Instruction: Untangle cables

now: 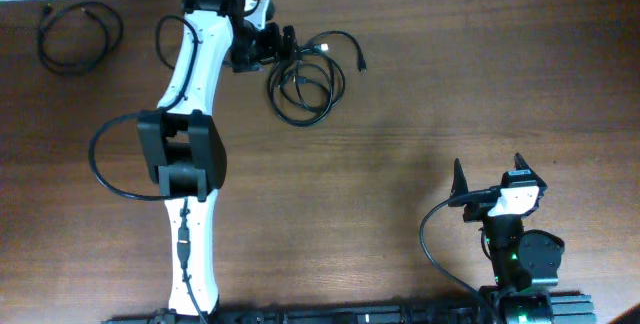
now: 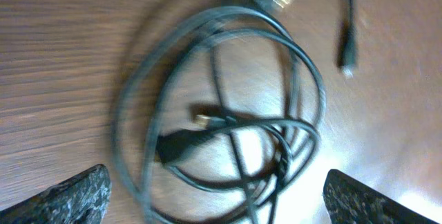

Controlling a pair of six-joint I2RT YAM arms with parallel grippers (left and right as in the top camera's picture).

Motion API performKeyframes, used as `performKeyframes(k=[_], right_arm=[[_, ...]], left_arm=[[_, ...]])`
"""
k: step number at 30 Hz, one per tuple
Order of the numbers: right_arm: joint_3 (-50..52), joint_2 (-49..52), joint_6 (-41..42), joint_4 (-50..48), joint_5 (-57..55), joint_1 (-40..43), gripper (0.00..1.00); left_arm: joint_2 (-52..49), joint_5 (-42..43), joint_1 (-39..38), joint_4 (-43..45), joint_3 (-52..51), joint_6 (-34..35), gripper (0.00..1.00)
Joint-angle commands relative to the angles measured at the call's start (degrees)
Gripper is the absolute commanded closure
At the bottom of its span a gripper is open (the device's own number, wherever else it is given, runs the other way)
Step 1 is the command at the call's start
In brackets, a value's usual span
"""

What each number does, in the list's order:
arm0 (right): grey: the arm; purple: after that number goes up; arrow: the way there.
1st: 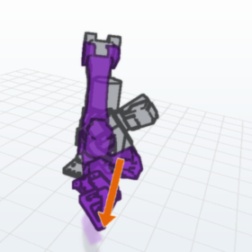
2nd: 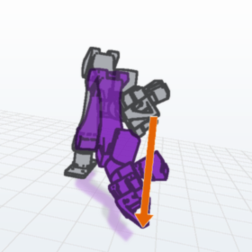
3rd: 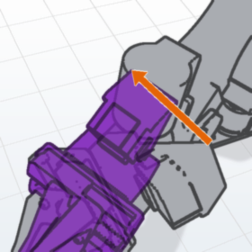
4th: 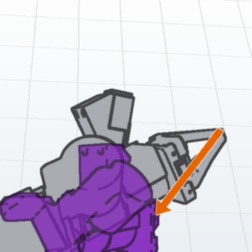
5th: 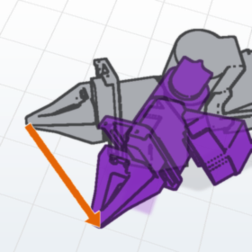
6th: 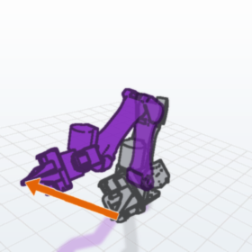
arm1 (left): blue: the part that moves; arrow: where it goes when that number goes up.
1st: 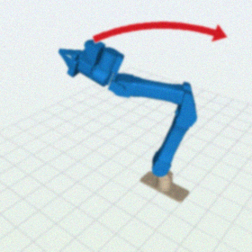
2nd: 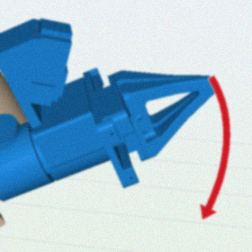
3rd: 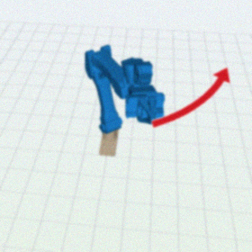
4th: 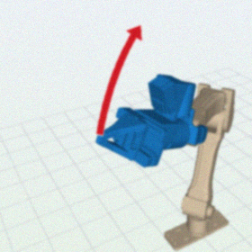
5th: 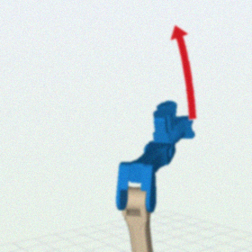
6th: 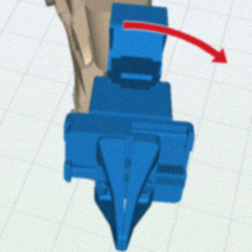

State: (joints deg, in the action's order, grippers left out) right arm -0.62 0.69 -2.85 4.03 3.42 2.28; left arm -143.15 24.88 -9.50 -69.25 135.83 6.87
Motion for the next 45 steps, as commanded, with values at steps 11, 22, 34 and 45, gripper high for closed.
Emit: performKeyframes(k=[11, 22, 34, 45], right_arm=[[0.3, -0.3, 0.1, 0.3, -0.5, -0.4, 0.02], [0.3, -0.3, 0.1, 0.3, -0.5, -0.4, 0.02], [0.3, -0.3, 0.1, 0.3, -0.5, -0.4, 0.02], [0.3, -0.3, 0.1, 0.3, -0.5, -0.4, 0.02]], left_arm=[[-0.3, -3.3, -6.2, -0.4, 0.7, -7.6, 0.01], [-0.3, -13.2, -7.8, -1.4, 0.7, -1.2, 0.09], [-0.3, -13.2, -8.5, -6.4, 0.1, 1.5, 0.5], [-1.1, -13.2, -9.2, -6.4, -2.5, 4.3, 0.82]])
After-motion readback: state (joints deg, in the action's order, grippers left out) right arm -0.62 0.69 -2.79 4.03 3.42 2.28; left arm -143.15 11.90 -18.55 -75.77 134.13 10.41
